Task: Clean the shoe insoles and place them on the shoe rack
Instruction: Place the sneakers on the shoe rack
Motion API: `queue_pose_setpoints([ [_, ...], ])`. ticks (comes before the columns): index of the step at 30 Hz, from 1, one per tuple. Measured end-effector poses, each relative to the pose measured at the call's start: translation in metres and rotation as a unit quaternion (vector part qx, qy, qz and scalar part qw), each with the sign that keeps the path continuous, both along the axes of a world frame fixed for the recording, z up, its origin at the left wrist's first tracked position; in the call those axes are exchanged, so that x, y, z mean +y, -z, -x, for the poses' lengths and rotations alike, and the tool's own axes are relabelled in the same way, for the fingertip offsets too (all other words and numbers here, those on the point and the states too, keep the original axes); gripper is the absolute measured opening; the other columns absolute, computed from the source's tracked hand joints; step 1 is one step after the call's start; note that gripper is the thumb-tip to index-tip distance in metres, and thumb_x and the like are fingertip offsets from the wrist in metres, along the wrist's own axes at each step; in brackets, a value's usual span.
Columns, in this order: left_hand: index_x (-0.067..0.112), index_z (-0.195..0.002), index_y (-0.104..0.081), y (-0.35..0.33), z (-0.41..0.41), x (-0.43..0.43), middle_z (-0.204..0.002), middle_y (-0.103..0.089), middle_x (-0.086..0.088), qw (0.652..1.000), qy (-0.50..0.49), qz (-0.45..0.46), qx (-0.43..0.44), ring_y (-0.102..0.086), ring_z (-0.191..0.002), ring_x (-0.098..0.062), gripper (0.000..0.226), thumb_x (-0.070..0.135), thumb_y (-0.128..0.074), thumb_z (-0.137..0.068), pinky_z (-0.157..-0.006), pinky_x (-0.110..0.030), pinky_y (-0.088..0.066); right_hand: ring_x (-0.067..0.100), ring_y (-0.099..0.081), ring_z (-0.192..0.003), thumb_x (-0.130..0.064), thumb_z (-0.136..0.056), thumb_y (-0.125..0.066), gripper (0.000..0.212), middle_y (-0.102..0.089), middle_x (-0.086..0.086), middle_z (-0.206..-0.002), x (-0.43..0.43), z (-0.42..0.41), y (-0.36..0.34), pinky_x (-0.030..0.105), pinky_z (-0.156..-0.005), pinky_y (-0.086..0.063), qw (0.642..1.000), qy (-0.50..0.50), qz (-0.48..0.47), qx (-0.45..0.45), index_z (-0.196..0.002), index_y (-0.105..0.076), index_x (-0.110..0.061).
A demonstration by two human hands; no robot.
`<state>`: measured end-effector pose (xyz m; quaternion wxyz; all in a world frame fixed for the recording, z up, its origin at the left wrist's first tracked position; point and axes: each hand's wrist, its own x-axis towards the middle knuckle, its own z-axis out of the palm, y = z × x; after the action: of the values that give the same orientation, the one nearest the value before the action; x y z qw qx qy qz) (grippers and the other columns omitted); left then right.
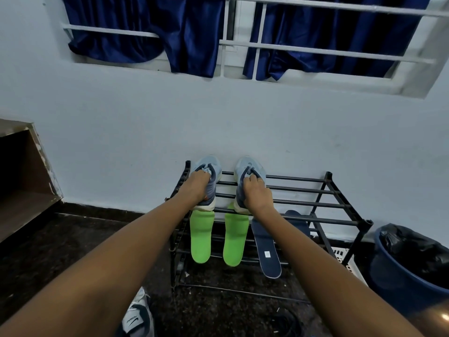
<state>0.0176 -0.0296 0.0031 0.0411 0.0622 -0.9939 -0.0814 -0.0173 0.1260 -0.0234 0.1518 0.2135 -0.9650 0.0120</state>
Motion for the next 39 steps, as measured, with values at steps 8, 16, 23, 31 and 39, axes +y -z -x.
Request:
queue_pose_setpoints([
  [8,0.012,-0.140,-0.038,0.015,-0.035,-0.003,-0.145,-0.037,-0.006,0.996,0.015,0.011,0.085,-0.041,-0.128,-0.027,0.057,0.008,-0.060,-0.088,-0.095,-0.037,-0.043,0.030,-0.064,-0.096,-0.011,-0.028,-0.090,0.063,-0.067,0.016,-0.095,-0.012,-0.024,0.013,0.044,-0.079,-0.052,0.993,0.004,-0.034,0.112,-0.087,-0.069,-0.005],
  [16,0.014,-0.148,-0.025,0.039,-0.125,-0.037,-0.152,-0.029,-0.009,0.994,-0.027,0.039,0.096,-0.029,-0.138,-0.024,0.060,0.011,-0.051,-0.094,-0.111,-0.034,-0.025,0.029,-0.021,-0.138,-0.011,-0.090,-0.052,0.053,-0.032,0.016,-0.143,-0.067,-0.100,0.031,0.044,-0.111,-0.014,0.992,-0.090,-0.073,0.055,-0.137,-0.031,-0.005],
  [23,0.016,-0.151,-0.018,0.120,-0.227,-0.099,-0.157,-0.020,-0.008,0.993,-0.112,0.040,0.013,-0.016,-0.145,-0.023,0.062,0.013,-0.047,-0.096,-0.116,-0.037,-0.016,0.028,-0.031,-0.133,-0.012,-0.087,-0.054,0.049,-0.042,0.017,-0.136,-0.124,-0.176,0.091,0.041,-0.109,-0.023,0.983,-0.165,-0.074,0.006,-0.133,-0.040,-0.005],
  [31,0.018,-0.153,-0.008,0.224,-0.325,-0.136,-0.159,-0.012,-0.008,0.977,-0.183,0.014,-0.108,-0.012,-0.146,-0.024,0.060,0.014,-0.036,-0.099,-0.116,-0.038,-0.012,0.024,-0.017,-0.139,-0.013,-0.094,-0.040,0.050,-0.028,0.011,-0.146,-0.177,-0.239,0.189,0.040,-0.113,-0.008,0.964,-0.231,-0.102,-0.081,-0.141,-0.022,-0.009],
  [39,0.018,-0.153,-0.004,0.303,-0.370,-0.127,-0.160,-0.010,-0.008,0.960,-0.227,-0.057,-0.156,-0.012,-0.146,-0.025,0.061,0.015,-0.034,-0.099,-0.115,-0.038,-0.013,0.028,-0.065,-0.089,-0.017,-0.051,-0.085,0.055,-0.067,0.014,-0.093,-0.197,-0.249,0.268,0.037,-0.078,-0.052,0.956,-0.223,-0.114,-0.155,-0.101,-0.067,-0.004],
])
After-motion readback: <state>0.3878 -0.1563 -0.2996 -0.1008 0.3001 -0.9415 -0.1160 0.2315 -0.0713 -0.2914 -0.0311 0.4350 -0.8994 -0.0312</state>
